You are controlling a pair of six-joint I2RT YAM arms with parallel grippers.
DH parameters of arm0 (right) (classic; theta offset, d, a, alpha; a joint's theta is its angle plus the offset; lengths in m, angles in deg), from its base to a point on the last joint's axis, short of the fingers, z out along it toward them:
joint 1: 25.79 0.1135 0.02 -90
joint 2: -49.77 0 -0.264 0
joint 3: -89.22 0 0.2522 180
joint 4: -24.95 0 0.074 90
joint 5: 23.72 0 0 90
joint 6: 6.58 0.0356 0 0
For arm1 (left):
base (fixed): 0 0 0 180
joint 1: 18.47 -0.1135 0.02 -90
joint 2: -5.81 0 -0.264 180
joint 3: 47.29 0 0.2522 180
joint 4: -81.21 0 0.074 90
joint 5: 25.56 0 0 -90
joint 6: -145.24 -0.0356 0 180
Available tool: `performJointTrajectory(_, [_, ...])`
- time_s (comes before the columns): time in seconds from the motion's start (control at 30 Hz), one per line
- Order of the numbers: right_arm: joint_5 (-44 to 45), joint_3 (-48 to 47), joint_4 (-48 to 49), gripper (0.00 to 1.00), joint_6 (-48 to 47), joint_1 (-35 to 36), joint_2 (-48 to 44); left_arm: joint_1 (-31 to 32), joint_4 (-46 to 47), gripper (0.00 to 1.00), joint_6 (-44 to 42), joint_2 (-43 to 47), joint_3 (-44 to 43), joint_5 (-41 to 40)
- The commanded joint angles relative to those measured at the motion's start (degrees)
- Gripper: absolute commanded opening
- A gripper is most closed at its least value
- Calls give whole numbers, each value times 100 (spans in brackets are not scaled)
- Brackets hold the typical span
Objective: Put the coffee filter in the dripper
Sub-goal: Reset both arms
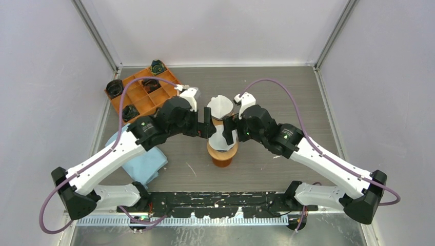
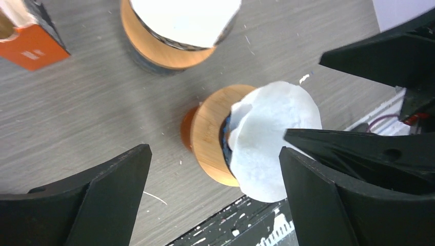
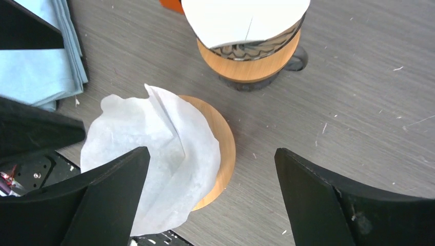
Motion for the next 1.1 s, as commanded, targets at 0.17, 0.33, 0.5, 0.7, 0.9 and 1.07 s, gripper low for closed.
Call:
performJointTrajectory(0.17, [878,-456,404,100,-664,-577,-534,-1110,174,99,-457,690,-193,-23])
performJointTrajectory(0.33, [1303,-313,451,100,-941,-1309,-874,-1940,35,99,-544,1079,14,25])
performJointTrajectory(0.5, [2233,-64,485,100,-1190,-1562,-1288,-2330,-181,99,-774,1673,194,-410])
performJointTrajectory(0.7, [3205,662,847,100,-1481,-1566,-2293,-2337,-250,99,-1348,2744,650,-1423])
performJointTrajectory(0.9, [3505,1564,1564,100,-1723,-1563,-3370,-2341,52,99,-1767,3770,1382,-2088])
performJointTrajectory(1.07, [3494,2070,1953,100,-1815,-1564,-3949,-2334,543,99,-1879,4308,2057,-2275])
